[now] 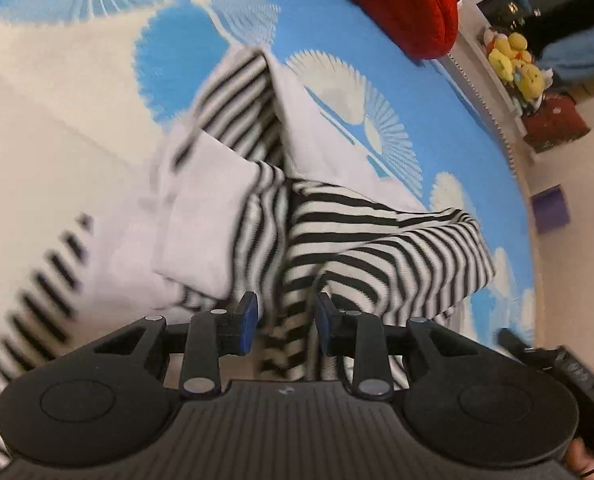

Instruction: Fold small clothes

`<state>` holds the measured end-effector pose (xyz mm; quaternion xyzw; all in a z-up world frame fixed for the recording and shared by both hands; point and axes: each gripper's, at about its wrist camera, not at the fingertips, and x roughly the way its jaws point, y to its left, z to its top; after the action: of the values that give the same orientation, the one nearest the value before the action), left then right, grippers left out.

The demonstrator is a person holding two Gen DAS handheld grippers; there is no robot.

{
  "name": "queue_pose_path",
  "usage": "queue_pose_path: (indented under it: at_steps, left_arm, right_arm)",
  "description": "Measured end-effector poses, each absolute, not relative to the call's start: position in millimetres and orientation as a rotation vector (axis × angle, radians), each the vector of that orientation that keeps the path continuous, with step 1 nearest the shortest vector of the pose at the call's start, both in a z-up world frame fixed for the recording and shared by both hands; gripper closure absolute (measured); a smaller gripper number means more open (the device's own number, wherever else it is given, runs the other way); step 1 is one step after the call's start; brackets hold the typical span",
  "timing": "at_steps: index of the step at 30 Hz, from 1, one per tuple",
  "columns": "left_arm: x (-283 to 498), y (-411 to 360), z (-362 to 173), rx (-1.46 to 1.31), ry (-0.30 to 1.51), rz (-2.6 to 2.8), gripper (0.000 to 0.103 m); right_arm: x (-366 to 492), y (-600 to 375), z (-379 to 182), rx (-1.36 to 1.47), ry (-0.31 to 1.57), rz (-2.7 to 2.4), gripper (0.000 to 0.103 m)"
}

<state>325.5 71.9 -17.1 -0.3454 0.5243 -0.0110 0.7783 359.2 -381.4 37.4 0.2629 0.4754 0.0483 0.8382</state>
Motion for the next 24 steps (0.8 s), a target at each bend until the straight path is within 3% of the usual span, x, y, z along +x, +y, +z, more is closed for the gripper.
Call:
queue_pose_path:
  at_steps: [4, 9, 11, 16, 20, 21, 22, 23, 24]
  left_arm:
    - [337, 56, -30, -0.760, 1.173, -0.046, 0.070]
    - [330, 5, 4, -0.502, 1.074, -0.278, 0.070]
    - [328, -7, 6, -0.487, 1.112, -0.448, 0.067]
    - [326, 15, 0, -0.460, 1.122, -0.292, 0.067]
    - [332, 37, -6, -0.531, 1.158, -0.192, 0.068]
    - [333, 36, -11, -0.528, 1.196, -0.188, 0.068]
    - [334, 32, -19, -0.517, 1.235, -0.187, 0.076]
    - [335, 28, -24, -0.507, 1.250, -0.189, 0.099]
    - [336, 27, -26, -0.486, 1.247, -0.188, 0.100]
  right_arm:
    - [382, -353, 27, 0.518, 1.032, 0.124, 0.050]
    - [400, -339, 22, 0.518, 1.045, 0.137, 0.049]
    - [403, -338, 21, 0.516, 1.043, 0.147, 0.047]
    - [411, -333, 5, 0.469, 1.084, 0.114, 0.048]
    - [410, -338, -3, 0.463, 1.084, 0.081, 0.103]
    - [409, -341, -2, 0.471, 1.070, 0.081, 0.103]
    - [408, -343, 0, 0.478, 1.050, 0.082, 0.103]
    - [405, -348, 6, 0.490, 1.018, 0.086, 0.103]
    - [403, -352, 11, 0.504, 0.988, 0.095, 0.103]
